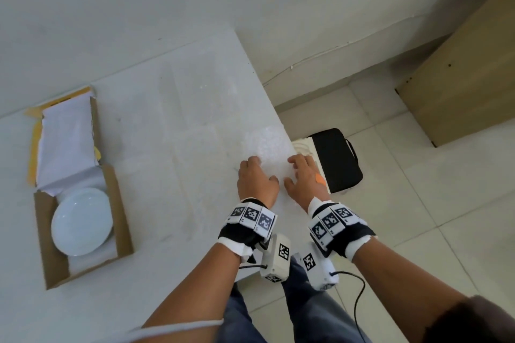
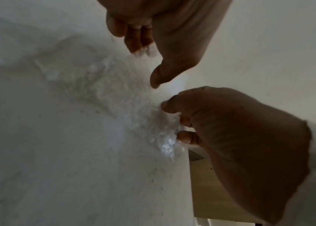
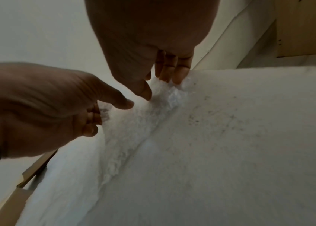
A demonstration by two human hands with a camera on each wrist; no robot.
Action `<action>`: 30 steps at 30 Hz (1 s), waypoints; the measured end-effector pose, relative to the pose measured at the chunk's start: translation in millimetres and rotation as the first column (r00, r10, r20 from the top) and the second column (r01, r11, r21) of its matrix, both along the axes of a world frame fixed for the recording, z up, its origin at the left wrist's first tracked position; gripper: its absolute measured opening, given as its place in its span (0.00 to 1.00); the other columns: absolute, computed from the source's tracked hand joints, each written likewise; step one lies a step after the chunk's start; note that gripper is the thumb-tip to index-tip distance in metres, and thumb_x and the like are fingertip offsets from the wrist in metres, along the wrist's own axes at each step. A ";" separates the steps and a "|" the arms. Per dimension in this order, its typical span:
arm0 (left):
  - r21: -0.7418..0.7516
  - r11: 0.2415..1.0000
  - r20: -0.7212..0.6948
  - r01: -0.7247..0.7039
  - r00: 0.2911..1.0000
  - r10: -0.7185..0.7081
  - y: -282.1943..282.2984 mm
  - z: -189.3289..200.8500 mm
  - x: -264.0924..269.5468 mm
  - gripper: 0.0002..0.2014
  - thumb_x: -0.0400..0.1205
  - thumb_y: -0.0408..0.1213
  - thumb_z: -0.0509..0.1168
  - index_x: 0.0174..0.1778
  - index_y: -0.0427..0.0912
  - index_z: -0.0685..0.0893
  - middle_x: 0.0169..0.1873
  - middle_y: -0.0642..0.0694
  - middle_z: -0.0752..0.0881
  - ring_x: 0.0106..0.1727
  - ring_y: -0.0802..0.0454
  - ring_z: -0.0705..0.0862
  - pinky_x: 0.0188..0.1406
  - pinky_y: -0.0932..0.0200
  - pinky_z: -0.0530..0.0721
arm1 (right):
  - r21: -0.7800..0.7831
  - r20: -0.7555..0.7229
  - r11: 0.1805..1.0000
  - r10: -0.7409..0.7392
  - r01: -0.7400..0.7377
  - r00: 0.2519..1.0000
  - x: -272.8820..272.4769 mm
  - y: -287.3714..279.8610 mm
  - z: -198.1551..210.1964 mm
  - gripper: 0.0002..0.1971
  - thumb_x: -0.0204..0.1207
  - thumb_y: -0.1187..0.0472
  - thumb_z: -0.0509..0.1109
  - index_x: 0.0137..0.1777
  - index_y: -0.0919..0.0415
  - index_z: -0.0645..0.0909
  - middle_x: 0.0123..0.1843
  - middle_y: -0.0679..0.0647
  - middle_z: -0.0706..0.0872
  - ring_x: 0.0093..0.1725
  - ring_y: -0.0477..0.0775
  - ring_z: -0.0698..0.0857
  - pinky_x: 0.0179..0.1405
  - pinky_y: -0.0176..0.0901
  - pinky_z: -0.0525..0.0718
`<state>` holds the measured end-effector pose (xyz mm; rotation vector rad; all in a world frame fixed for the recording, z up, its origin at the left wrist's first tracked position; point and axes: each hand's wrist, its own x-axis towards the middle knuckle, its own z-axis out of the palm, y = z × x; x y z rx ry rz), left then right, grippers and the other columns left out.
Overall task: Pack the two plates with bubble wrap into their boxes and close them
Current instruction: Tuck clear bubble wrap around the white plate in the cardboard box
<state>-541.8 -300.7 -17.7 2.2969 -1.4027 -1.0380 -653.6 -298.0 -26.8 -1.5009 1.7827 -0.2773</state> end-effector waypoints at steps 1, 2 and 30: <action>0.007 1.000 -0.017 0.001 1.000 -0.001 2.9 -0.4 -0.2 0.25 0.75 0.33 0.69 0.68 0.38 0.71 0.64 0.41 0.75 0.65 0.42 0.77 0.63 0.50 0.78 | 0.041 0.027 0.998 -0.053 0.052 0.998 -0.5 1.0 0.6 0.23 0.75 0.62 0.69 0.69 0.56 0.69 0.62 0.53 0.75 0.56 0.51 0.79 0.55 0.44 0.80; 0.015 1.000 -0.036 0.001 0.999 0.000 6.3 -0.9 -0.6 0.26 0.75 0.33 0.70 0.69 0.39 0.70 0.65 0.41 0.74 0.65 0.42 0.76 0.63 0.50 0.78 | 0.080 0.045 0.991 -0.111 0.107 0.993 -0.3 1.8 1.8 0.24 0.75 0.60 0.69 0.70 0.56 0.68 0.60 0.53 0.77 0.53 0.49 0.78 0.54 0.43 0.79; 0.009 0.987 -0.763 -0.160 0.637 0.110 108.7 84.6 149.2 0.19 0.74 0.34 0.75 0.59 0.38 0.78 0.42 0.44 0.88 0.32 0.55 0.88 0.28 0.64 0.82 | 0.141 0.684 0.926 -0.346 0.349 0.642 82.2 104.3 109.9 0.16 0.69 0.74 0.74 0.35 0.58 0.70 0.35 0.61 0.83 0.25 0.49 0.82 0.25 0.39 0.70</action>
